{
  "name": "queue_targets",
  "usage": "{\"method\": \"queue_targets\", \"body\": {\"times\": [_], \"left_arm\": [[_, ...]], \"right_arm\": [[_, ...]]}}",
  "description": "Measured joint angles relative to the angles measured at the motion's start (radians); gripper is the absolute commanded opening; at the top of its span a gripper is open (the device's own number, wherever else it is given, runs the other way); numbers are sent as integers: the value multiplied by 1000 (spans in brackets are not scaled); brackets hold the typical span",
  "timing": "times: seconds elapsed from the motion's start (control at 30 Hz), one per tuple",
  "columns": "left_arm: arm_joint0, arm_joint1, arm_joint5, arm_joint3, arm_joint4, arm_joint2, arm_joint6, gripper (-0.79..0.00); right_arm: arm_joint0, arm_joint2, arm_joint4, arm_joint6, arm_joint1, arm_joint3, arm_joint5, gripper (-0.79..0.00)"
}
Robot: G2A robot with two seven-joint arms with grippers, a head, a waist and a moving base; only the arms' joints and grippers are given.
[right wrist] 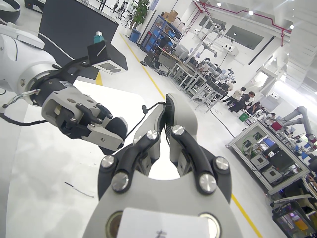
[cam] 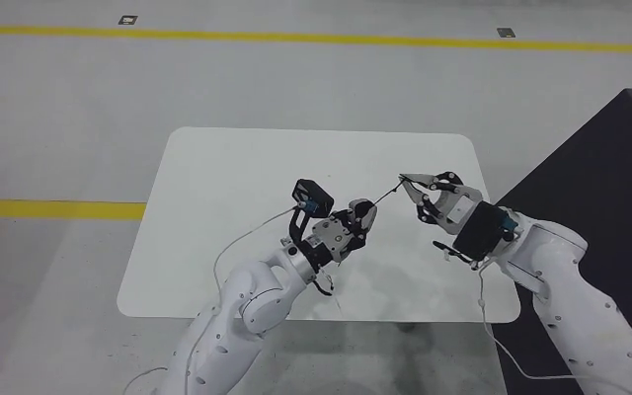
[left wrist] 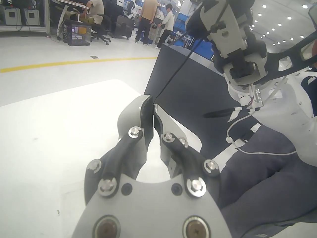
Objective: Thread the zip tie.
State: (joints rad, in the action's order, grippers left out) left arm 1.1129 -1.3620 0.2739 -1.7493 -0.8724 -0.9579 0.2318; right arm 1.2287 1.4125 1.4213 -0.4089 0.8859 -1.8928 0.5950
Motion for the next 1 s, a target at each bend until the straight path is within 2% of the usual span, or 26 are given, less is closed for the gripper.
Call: {"method": "queue_targets", "body": {"times": [0.27,0.3,0.33,0.37,0.63,0.8,0.9,1.0], "left_arm": [[1,-2,2,3,1,-5,-5,-785],[1,-2,6,1,2,-4,-8,-742],[1,-2,10,-1,3,-4,-12,-105],[2,-3,13,-3,4,-5,-16,0],[18,0,34,-16,1,-22,-34,0],[40,6,33,3,-5,-63,-54,0],[47,11,26,43,-10,-106,-87,0],[40,12,13,124,44,-155,-137,0]], "right_arm": [[-1,3,-12,2,5,0,8,-785],[-1,2,-12,4,5,0,9,-785],[-1,1,-12,6,6,0,10,-785],[-1,1,-12,8,6,0,10,-785],[4,3,-19,11,11,5,7,-785],[8,18,-40,-5,13,9,9,-785],[11,33,-110,-20,15,8,31,-785],[14,45,-169,-9,15,-12,70,-785]]}}
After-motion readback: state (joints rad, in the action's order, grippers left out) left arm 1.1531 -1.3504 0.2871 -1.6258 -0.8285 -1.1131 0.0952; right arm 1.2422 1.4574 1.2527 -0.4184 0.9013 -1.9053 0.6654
